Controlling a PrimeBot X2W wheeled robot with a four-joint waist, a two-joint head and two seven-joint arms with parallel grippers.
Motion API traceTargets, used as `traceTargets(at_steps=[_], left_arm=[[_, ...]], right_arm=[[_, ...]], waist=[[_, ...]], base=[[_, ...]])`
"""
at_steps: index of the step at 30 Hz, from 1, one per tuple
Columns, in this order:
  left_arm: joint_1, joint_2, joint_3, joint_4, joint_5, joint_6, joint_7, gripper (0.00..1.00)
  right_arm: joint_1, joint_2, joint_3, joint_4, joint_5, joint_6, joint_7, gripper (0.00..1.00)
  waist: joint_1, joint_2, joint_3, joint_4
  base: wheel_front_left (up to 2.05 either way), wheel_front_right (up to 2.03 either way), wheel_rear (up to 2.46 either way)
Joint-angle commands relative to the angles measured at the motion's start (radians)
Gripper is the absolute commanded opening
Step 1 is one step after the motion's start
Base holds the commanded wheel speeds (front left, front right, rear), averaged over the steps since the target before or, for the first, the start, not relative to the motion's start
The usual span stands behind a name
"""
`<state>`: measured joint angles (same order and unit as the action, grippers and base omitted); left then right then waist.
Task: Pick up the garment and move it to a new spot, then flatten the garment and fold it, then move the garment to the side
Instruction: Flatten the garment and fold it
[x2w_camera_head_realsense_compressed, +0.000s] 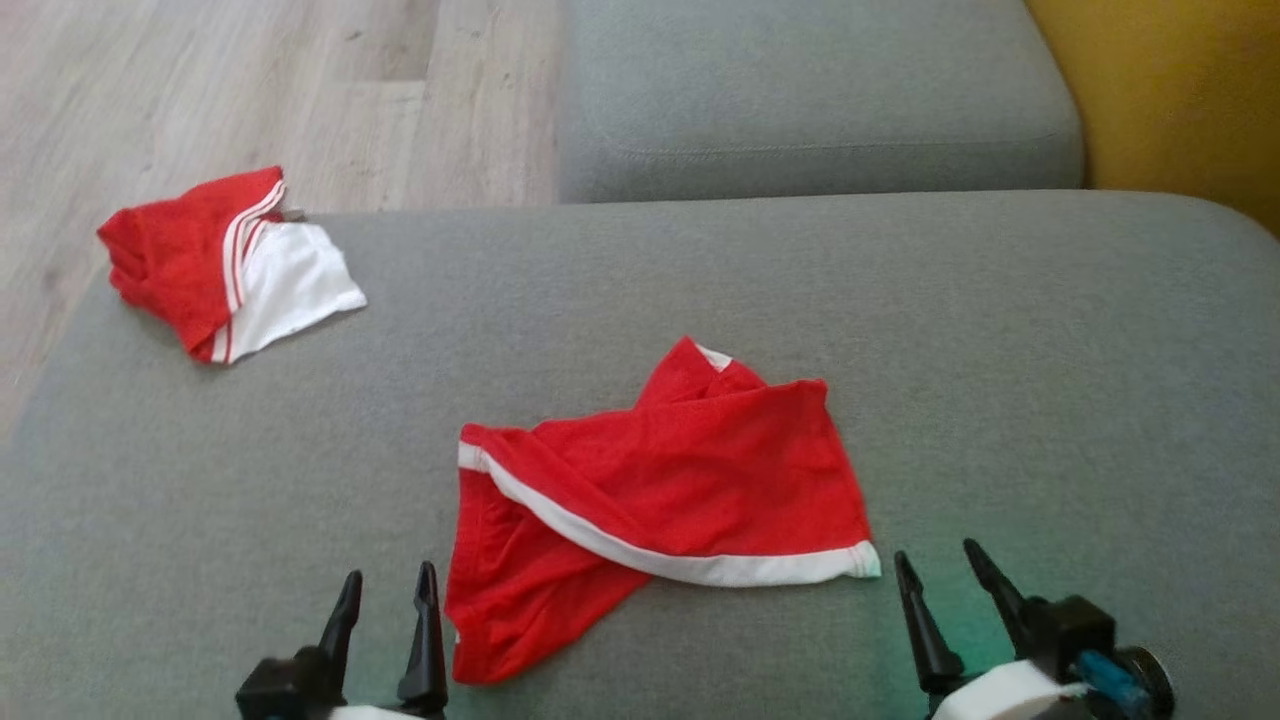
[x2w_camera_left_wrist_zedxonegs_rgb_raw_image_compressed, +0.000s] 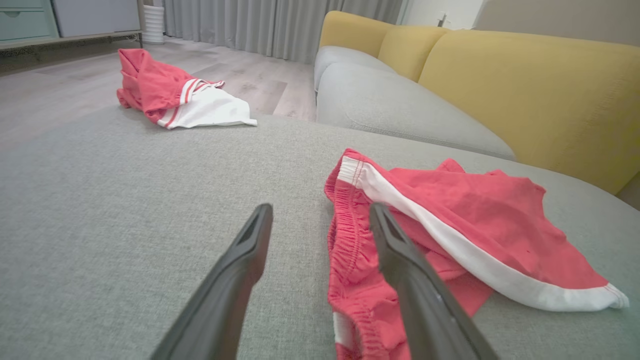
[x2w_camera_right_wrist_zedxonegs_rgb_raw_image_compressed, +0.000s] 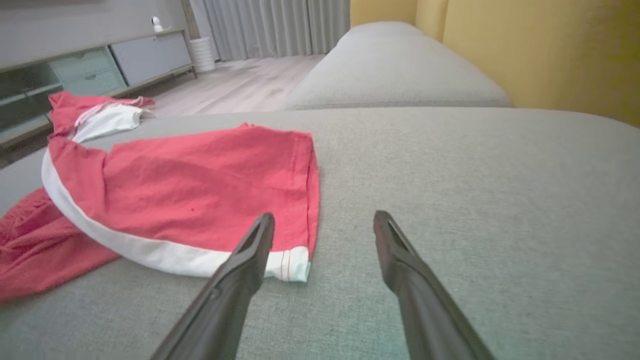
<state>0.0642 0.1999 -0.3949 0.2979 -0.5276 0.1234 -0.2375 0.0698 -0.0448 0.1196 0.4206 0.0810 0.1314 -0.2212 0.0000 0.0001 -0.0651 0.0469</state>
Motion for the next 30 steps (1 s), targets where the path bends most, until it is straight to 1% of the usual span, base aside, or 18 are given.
traceTargets(at_steps=[1, 9, 14, 19, 23, 24, 25, 26, 29, 30], left_arm=[[-0.058, 0.009, 0.025, -0.038, 0.006, 0.004, -0.003, 1.0], [-0.068, 0.011, 0.021, -0.053, 0.007, 0.012, 0.003, 1.0], [-0.069, 0.015, 0.024, -0.058, 0.004, 0.017, 0.004, 1.0], [-0.073, 0.018, 0.028, -0.063, 0.002, 0.02, 0.001, 1.0], [-0.074, 0.02, 0.031, -0.067, 0.0, 0.023, 0.0, 1.0], [-0.075, 0.021, 0.032, -0.068, 0.0, 0.023, -0.001, 1.0], [-0.076, 0.022, 0.033, -0.068, -0.001, 0.024, -0.001, 1.0], [-0.078, 0.024, 0.033, -0.069, -0.001, 0.024, -0.001, 1.0], [-0.092, 0.029, 0.029, -0.069, 0.001, 0.018, 0.002, 1.0], [-0.1, 0.031, 0.025, -0.069, 0.003, 0.015, 0.005, 1.0]], right_arm=[[-0.069, -0.005, 0.027, -0.007, -0.021, -0.001, -0.011, 1.0], [-0.15, -0.005, 0.028, 0.166, -0.103, -0.001, -0.019, 1.0], [-0.19, -0.005, 0.021, 0.259, -0.128, -0.001, -0.026, 1.0], [-0.223, -0.005, 0.029, 0.315, -0.134, -0.001, -0.033, 1.0], [-0.239, -0.005, 0.037, 0.338, -0.132, -0.001, -0.035, 1.0], [-0.244, -0.005, 0.04, 0.343, -0.132, -0.001, -0.036, 0.88], [-0.248, -0.005, 0.043, 0.347, -0.129, -0.001, -0.037, 0.63], [-0.252, -0.005, 0.045, 0.349, -0.126, -0.001, -0.038, 0.48], [-0.267, -0.005, 0.049, 0.35, -0.114, -0.001, -0.039, 0.2], [-0.27, -0.005, 0.049, 0.349, -0.11, -0.001, -0.039, 0.0]], waist=[[0.0, -0.0001, 0.017, 0.02], [0.0, -0.0001, 0.061, 0.083], [0.0, -0.0001, 0.077, 0.106], [0.0, -0.0001, 0.091, 0.114], [0.0, -0.0001, 0.097, 0.112], [0.0, -0.0001, 0.099, 0.111], [0.0, -0.0001, 0.1, 0.109], [0.0, -0.0001, 0.102, 0.107], [0.0, -0.0001, 0.107, 0.099], [0.0, -0.0001, 0.108, 0.097]], base=[[0.0, 0.0, 0.0], [0.0, 0.0, 0.0], [0.0, 0.0, 0.0], [0.0, 0.0, 0.0], [0.0, 0.0, 0.0], [0.0, 0.0, 0.0], [0.0, 0.0, 0.0], [0.0, 0.0, 0.0], [0.0, 0.0, 0.0], [0.0, 0.0, 0.0]])
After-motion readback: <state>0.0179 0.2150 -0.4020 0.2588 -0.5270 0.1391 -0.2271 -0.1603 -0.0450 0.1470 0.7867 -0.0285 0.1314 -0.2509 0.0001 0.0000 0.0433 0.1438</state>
